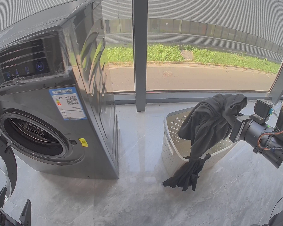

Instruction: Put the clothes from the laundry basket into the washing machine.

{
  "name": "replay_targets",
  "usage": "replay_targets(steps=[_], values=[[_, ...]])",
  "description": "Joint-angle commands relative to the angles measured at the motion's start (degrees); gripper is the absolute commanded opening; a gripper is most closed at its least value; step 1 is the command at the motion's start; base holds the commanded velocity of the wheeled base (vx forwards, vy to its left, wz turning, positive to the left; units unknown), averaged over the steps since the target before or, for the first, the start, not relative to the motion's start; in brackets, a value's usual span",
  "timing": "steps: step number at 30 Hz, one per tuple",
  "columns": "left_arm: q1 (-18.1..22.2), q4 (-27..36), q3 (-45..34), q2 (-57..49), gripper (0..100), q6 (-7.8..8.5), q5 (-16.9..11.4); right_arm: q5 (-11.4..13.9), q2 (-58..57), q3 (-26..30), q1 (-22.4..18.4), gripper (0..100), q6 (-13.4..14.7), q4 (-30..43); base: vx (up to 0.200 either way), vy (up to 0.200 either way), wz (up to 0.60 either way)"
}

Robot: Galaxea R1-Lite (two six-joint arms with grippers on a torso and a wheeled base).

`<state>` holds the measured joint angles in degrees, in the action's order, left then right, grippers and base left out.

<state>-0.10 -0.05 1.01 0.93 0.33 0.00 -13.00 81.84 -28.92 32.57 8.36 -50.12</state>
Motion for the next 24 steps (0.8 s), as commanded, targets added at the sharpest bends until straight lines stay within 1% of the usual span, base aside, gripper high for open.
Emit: replay_targets(steps=[1, 7, 9, 13, 19, 24], values=[[0.01, -0.04, -0.92, -0.93, 100, 0.02, 0.0, -0.19, 0.08, -0.26, -0.05, 0, -0.01, 0.02, 0.0, 0.2, 0.0], [0.01, -0.04, -0.92, -0.93, 100, 0.02, 0.0, -0.19, -0.01, -0.44, -0.14, 0, -0.01, 0.02, 0.0, 0.2, 0.0], [0.01, -0.04, -0.92, -0.93, 100, 0.11, 0.0, 0.51, -0.01, -0.26, -0.32, 0, 0.07, -0.07, 0.0, 0.2, 0.0], [0.01, -0.04, -0.92, -0.93, 100, 0.11, 0.0, 0.6, -0.01, -0.09, -0.32, 0, 0.16, -0.07, 0.0, 0.2, 0.0], [0.01, -0.04, -0.92, -0.93, 100, 0.02, 0.0, 0.69, 0.08, 0.09, -0.05, 0, 0.16, -0.07, 0.0, 0.0, 0.0], [0.01, -0.04, -0.92, -0.93, 100, 0.02, 0.0, 0.69, 0.08, 0.18, -0.05, 0, 0.25, -0.07, -0.2, 0.0, 0.0]])
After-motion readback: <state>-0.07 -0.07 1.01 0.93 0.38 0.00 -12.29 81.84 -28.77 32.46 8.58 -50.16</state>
